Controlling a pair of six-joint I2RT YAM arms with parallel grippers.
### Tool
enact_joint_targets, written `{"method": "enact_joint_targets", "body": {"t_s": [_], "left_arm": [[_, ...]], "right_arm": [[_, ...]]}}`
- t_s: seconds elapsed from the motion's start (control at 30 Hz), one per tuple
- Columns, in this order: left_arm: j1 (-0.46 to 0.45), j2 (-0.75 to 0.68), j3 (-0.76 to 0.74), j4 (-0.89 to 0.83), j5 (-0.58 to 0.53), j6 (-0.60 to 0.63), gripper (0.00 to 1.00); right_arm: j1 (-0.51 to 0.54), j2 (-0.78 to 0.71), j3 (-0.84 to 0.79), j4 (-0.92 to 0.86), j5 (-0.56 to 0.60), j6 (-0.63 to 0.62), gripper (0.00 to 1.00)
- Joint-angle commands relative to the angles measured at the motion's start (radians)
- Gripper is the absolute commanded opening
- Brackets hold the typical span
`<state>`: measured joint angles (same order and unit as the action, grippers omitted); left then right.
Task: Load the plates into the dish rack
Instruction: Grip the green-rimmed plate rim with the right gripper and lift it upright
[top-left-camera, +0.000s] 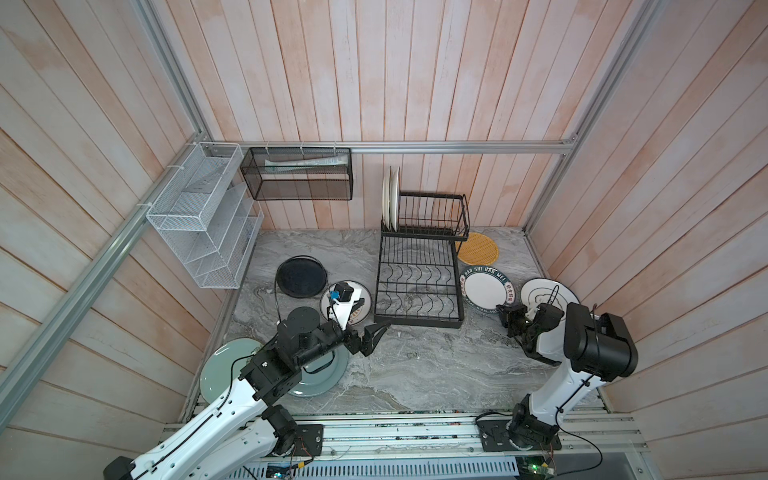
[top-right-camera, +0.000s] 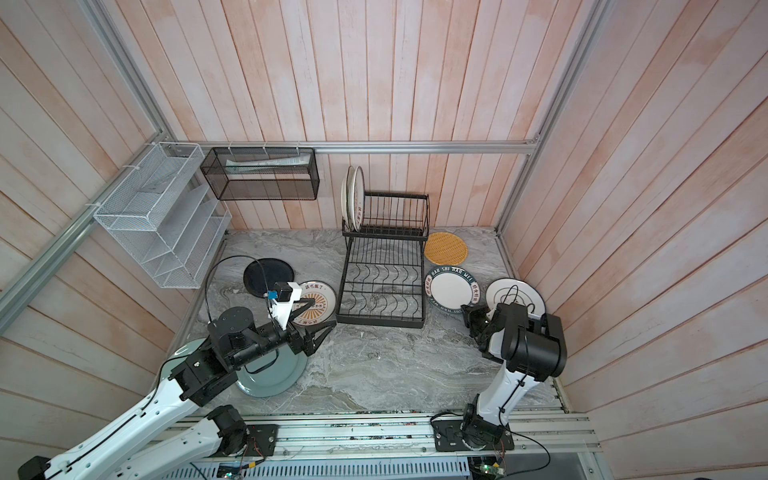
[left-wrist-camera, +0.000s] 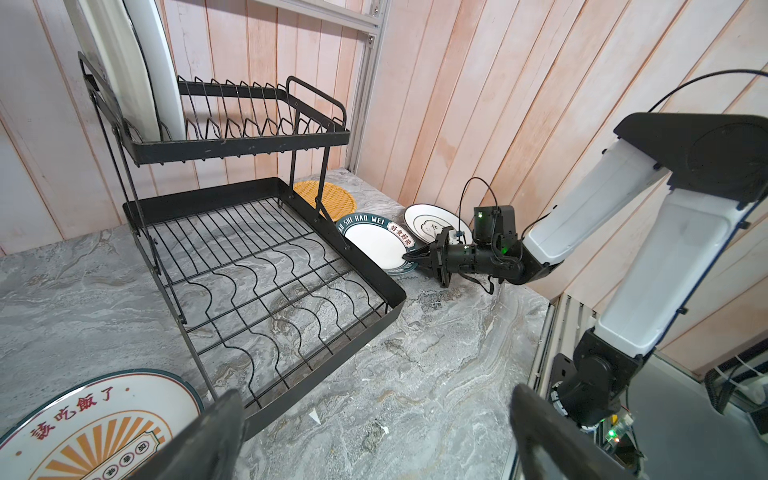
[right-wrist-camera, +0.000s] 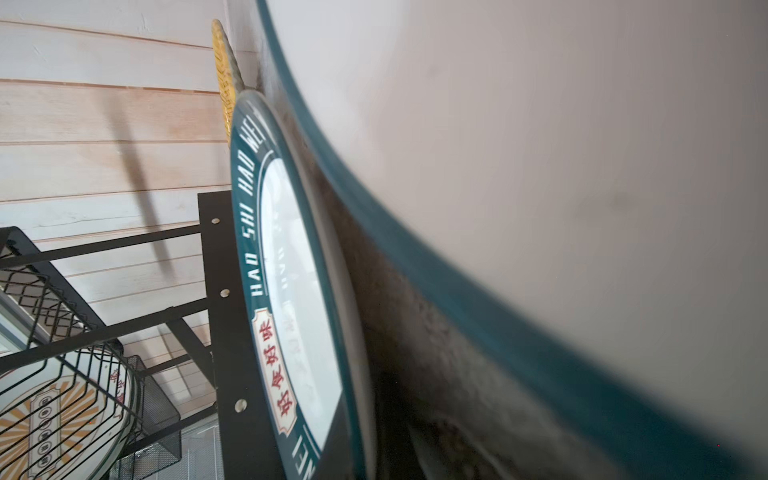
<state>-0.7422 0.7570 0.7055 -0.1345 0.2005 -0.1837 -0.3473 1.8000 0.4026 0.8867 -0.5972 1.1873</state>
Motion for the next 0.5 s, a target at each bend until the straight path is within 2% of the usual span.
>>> {"method": "enact_joint_targets", "body": {"t_s": [0.0, 0.47], "left_arm": [[0.005, -0.013, 0.010, 0.007, -0.010, 0.017, 1.00], [0.005, -0.021, 0.009, 0.010, -0.010, 0.017, 1.00]], "right_arm": [[0.008, -0.044, -0.031, -0.097, 0.039, 0.016, 0.00], [-0.002, -0.444, 0.037, -0.464, 0.200, -0.099, 0.00]]}}
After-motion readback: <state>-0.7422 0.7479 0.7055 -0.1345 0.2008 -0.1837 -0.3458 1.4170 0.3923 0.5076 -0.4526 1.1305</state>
